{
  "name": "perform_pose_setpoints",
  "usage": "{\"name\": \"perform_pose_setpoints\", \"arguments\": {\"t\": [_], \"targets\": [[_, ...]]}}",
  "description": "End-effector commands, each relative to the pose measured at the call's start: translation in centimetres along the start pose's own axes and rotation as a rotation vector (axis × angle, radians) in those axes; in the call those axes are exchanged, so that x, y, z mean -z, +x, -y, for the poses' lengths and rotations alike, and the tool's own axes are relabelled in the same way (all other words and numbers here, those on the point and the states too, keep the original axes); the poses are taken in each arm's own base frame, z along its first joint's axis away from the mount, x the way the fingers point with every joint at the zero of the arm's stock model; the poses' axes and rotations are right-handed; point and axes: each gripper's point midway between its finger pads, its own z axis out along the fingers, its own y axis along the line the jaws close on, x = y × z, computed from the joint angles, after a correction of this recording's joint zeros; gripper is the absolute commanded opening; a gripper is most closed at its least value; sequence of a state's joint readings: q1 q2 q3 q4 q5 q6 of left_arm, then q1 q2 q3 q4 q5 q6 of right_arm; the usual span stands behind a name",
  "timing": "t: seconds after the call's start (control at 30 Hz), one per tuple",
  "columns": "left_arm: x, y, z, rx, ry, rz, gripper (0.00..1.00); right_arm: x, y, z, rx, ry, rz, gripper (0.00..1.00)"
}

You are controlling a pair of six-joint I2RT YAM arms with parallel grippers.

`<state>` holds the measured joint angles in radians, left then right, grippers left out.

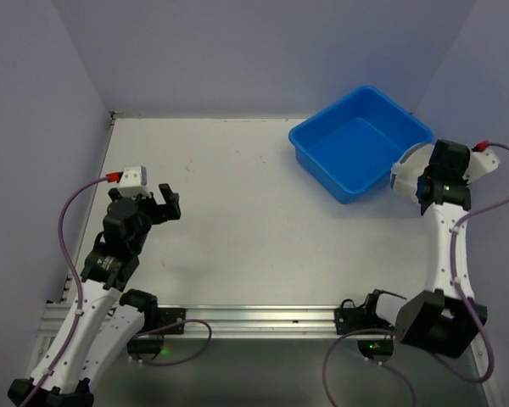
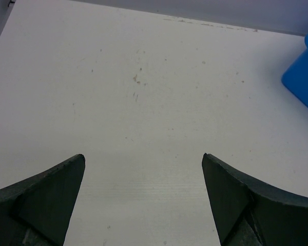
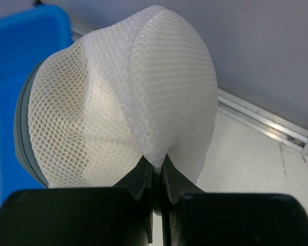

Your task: Unzip the laundry bag and remove the bra

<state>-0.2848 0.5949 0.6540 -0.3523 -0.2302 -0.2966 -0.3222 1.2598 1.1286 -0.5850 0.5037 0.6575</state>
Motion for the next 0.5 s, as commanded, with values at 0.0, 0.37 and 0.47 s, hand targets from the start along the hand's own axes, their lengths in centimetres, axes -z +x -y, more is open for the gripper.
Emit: {"name": "perform_pose_setpoints", "arguments": {"t": [0.0,0.37,0.47], "targets": [[-0.3,-1.1,0.6,0.015,0.019,0.047,1.0,5.5,-1.7,-1.4,0.025,-0.178,0.079,0.0],[-0.5,-0.6,1.5,0.015,0.071,0.032,1.0,27.9,9.4,-12.6,0.233,-1.331,-0.274,0.0],[-0.7,-0.5,1.5,0.016,0.074,0.031,1.0,33.4,14.0,-13.4,0.267,-1.543,-0.449,0.0]]}}
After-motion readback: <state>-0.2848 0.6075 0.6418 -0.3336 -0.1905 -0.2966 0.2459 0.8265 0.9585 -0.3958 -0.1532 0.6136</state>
